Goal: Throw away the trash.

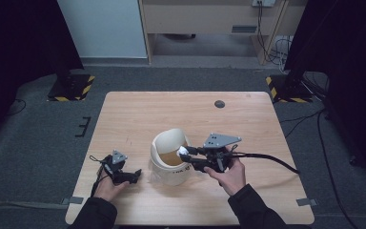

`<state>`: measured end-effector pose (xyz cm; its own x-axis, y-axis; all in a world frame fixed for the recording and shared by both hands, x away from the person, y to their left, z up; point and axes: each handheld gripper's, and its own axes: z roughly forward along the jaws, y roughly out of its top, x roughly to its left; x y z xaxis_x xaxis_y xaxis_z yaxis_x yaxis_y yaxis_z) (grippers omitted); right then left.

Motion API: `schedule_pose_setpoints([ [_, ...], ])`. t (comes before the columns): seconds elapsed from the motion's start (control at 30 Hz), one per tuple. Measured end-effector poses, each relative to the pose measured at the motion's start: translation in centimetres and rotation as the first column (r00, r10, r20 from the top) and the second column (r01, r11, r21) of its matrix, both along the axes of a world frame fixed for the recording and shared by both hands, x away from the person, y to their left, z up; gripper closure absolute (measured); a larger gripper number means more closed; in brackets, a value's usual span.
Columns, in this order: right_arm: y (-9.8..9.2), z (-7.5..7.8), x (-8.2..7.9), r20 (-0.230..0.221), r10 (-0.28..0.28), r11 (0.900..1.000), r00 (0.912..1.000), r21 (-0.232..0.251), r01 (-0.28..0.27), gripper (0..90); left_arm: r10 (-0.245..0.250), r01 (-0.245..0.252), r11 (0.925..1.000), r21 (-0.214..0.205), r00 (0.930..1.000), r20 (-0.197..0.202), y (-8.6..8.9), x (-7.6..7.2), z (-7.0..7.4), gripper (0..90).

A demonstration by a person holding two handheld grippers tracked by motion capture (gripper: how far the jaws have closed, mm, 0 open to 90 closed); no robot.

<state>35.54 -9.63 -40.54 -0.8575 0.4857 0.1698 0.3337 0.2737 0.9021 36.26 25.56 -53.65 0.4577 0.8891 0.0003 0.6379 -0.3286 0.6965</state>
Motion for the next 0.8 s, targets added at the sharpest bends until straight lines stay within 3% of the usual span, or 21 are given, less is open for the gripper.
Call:
schedule_pose_setpoints([
  [0.33,0.78,-0.88,0.18,-0.001,0.006,0.9994,1.0000,-0.035,-0.006,64.2,0.000,0.000,1.0000,0.000,1.0000,0.000,0.00,0.00,0.00,0.0],
  [0.67,0.72,-0.72,0.31,0.008,0.006,0.9998,1.0000,-0.020,-0.005,51.0,0.000,0.000,1.0000,0.000,1.0000,0.000,0.00,0.00,0.00,0.0],
  [0.8,0.63,-0.60,0.32,0.016,-0.002,0.9998,0.9999,-0.020,0.002,49.6,0.000,0.000,1.0000,0.000,1.0000,0.000,0.00,0.00,0.00,0.0],
])
